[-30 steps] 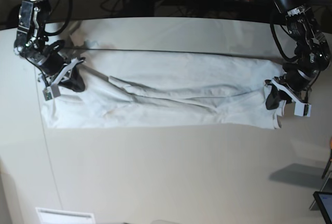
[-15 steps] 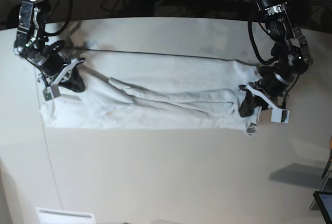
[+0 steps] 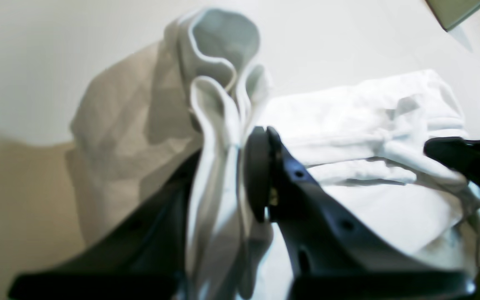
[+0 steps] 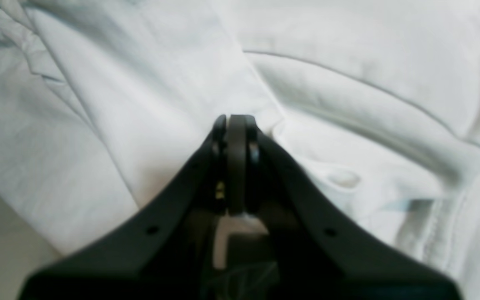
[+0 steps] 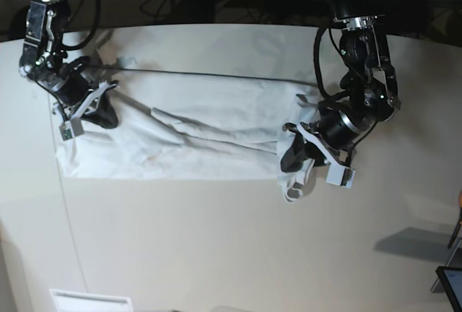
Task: Fold the T-shirt properly
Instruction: 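Lift the strip end with the left gripper and fold it toward the right gripper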
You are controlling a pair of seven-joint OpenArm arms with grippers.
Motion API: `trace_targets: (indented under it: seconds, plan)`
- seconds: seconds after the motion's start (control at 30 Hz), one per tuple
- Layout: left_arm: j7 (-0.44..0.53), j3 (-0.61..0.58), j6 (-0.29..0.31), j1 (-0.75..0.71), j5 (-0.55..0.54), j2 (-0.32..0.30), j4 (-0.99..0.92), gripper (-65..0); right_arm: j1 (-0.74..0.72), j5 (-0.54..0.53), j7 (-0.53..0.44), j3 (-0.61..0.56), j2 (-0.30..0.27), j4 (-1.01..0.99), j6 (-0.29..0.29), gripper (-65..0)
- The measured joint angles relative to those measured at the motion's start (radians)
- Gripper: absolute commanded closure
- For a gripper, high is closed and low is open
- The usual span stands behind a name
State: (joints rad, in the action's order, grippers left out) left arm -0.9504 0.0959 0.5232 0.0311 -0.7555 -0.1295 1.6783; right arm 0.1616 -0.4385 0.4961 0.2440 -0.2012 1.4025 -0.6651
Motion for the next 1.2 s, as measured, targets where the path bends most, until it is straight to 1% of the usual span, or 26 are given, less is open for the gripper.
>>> trace_targets:
  seconds: [0.07, 0.17, 0.27, 0.37, 0.47, 0.6, 0.7, 1.0, 1.2]
  plan:
    - [0.001, 0.000, -0.005, 0.007, 0.000, 0.011, -0.001, 0.0, 0.000, 0.000, 0.000, 0.000, 0.000, 0.000, 0.000, -0.7]
    - [0.001, 0.000, -0.039, 0.008, 0.001, 0.024, -0.001, 0.0, 0.000, 0.000, -0.001, 0.000, 0.000, 0.000, 0.000, -0.7]
    - [0.004, -0.008, -0.049, 0.008, 0.001, 0.039, -0.002, 0.0, 0.000, 0.000, 0.000, 0.000, 0.000, 0.000, 0.000, -0.7]
    - [0.002, -0.087, -0.049, 0.008, 0.007, 0.030, -0.002, 0.0, 0.000, 0.000, 0.001, 0.000, 0.000, 0.000, 0.000, -0.7]
    - [0.004, -0.115, -0.047, 0.008, 0.001, 0.041, -0.013, 0.0, 0.000, 0.000, 0.000, 0.000, 0.000, 0.000, 0.000, -0.7]
    - [0.004, -0.108, -0.049, 0.008, 0.000, 0.037, -0.043, 0.0, 0.000, 0.000, 0.000, 0.000, 0.000, 0.000, 0.000, -0.7]
    - [0.004, -0.107, -0.081, 0.002, 0.000, 0.035, -0.053, 0.0, 0.000, 0.000, 0.000, 0.000, 0.000, 0.000, 0.000, -0.7]
    - [0.004, -0.116, -0.082, -0.001, 0.000, 0.032, -0.055, 0.0, 0.000, 0.000, 0.000, 0.000, 0.000, 0.000, 0.000, -0.7]
    - [0.011, -0.116, -0.082, 0.000, -0.003, 0.032, -0.142, 0.0, 0.000, 0.000, 0.000, 0.000, 0.000, 0.000, 0.000, -0.7]
